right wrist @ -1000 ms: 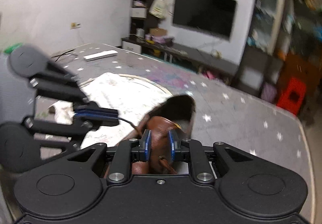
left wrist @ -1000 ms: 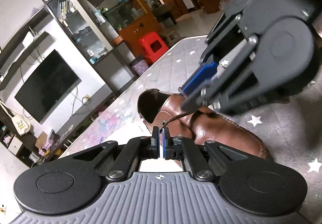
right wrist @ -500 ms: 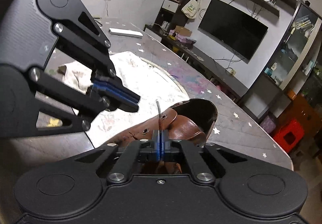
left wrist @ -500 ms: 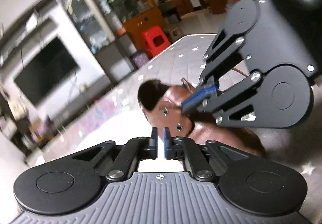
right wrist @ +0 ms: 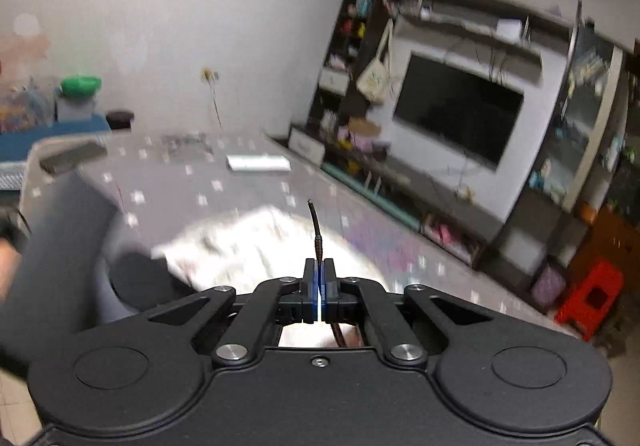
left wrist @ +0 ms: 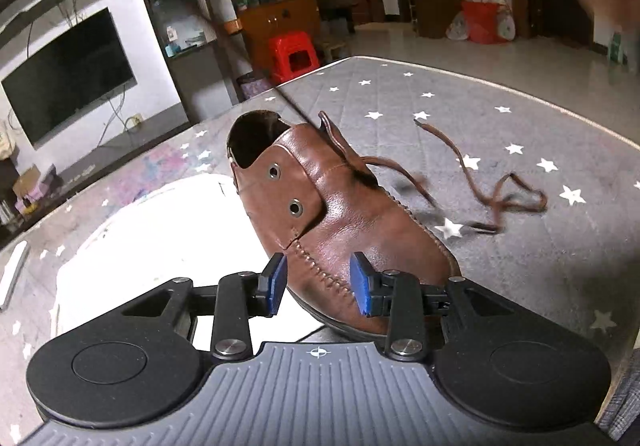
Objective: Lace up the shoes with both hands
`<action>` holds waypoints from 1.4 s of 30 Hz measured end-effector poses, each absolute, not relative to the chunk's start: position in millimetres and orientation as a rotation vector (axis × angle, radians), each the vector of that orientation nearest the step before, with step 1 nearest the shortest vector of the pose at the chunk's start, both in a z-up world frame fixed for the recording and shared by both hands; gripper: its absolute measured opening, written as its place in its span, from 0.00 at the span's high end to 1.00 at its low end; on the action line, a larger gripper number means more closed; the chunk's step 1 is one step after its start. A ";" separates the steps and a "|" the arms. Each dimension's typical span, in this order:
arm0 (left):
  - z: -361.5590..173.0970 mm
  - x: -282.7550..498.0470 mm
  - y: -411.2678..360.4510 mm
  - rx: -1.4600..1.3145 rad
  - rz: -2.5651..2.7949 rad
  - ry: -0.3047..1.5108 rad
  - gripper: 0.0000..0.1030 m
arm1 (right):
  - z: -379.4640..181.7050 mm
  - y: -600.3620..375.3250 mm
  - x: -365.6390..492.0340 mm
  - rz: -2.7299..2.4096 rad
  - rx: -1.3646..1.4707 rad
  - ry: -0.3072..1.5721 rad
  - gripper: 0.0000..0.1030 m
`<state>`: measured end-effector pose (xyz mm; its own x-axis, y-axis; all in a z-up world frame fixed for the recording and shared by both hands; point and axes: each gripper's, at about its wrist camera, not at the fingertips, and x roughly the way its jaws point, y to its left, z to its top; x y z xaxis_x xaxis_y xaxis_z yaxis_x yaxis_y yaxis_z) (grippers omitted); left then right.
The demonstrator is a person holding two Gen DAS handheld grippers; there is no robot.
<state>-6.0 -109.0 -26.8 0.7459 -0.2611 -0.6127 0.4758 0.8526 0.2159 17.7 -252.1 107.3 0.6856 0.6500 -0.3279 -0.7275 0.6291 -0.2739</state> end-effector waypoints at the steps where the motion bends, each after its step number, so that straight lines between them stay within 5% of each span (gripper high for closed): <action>1: -26.0 -5.1 -107.8 0.373 -0.413 0.609 0.62 | 118.7 -255.6 14.1 0.803 -0.399 0.177 0.99; 30: 19.8 72.1 -113.4 0.196 -0.364 0.706 0.55 | 113.4 -311.2 35.3 0.604 -0.466 0.100 0.99; 35: 20.4 79.8 -109.6 0.165 -0.403 0.722 0.74 | 103.7 -314.1 40.7 0.578 -0.519 0.100 0.99; 42: 26.2 70.4 -94.5 0.195 -0.430 0.698 0.82 | 89.2 -314.8 45.0 0.543 -0.596 0.101 0.99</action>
